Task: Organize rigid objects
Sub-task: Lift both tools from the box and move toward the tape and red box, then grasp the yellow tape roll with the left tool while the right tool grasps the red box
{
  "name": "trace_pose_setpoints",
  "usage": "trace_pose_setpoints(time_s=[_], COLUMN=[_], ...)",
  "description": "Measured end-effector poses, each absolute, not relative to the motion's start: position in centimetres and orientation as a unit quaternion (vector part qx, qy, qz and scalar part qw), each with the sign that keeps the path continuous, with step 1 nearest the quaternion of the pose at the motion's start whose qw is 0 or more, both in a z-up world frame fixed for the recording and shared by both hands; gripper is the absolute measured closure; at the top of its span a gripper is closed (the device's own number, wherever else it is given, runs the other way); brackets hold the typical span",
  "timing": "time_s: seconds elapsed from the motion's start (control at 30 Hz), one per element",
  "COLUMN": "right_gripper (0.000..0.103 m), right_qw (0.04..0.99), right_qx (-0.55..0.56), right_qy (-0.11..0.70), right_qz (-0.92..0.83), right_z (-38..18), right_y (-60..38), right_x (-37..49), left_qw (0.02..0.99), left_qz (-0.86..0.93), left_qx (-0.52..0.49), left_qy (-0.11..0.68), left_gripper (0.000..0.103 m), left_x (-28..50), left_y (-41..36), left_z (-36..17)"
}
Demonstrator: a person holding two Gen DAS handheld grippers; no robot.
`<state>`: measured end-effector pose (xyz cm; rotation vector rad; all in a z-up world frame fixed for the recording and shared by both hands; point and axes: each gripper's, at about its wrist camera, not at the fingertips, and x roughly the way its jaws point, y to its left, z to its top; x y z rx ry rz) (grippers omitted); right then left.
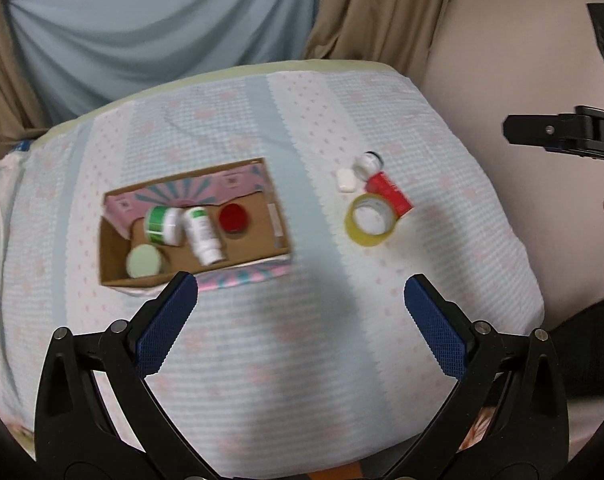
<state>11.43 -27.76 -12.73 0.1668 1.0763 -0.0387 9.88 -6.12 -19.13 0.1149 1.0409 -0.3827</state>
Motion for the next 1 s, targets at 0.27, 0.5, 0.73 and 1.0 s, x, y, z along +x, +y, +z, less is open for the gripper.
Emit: trace_pose_setpoints(time_s=[0.27, 0.5, 0.73, 1.0], right_gripper=[0.0, 0.0, 0.0, 0.006], right_qw=[0.832, 0.804, 0.775, 0.755], right_qx=[0.048, 0.04, 0.061, 0.064], right_qy=[0.552, 0.592, 0.627, 0.65], right_qz=[0.021, 0.036, 0.044, 0.063], right_z=[-17.3, -24.7, -33.3, -40.5], right_y=[-34.9, -37.6, -38.7, -37.1], right_x=[15.4, 19.6, 24.7, 28.7], left_qw=[0.834, 0.807, 0.788, 0.78], left_qz=[-0.166, -0.178, -0.188, -0.218], left_qx=[0.043, 0.063, 0.102, 0.117], left_qy=[0.525, 0.56, 0.577, 0.575], left_gripper=[0.0, 0.0, 0.0, 0.0], left_x=[11.2, 14.2, 19.0, 20.8], left_y=[-14.7, -19.7, -22.9, -24.7], left_z=[-23.9, -32.6, -41.8, -47.8])
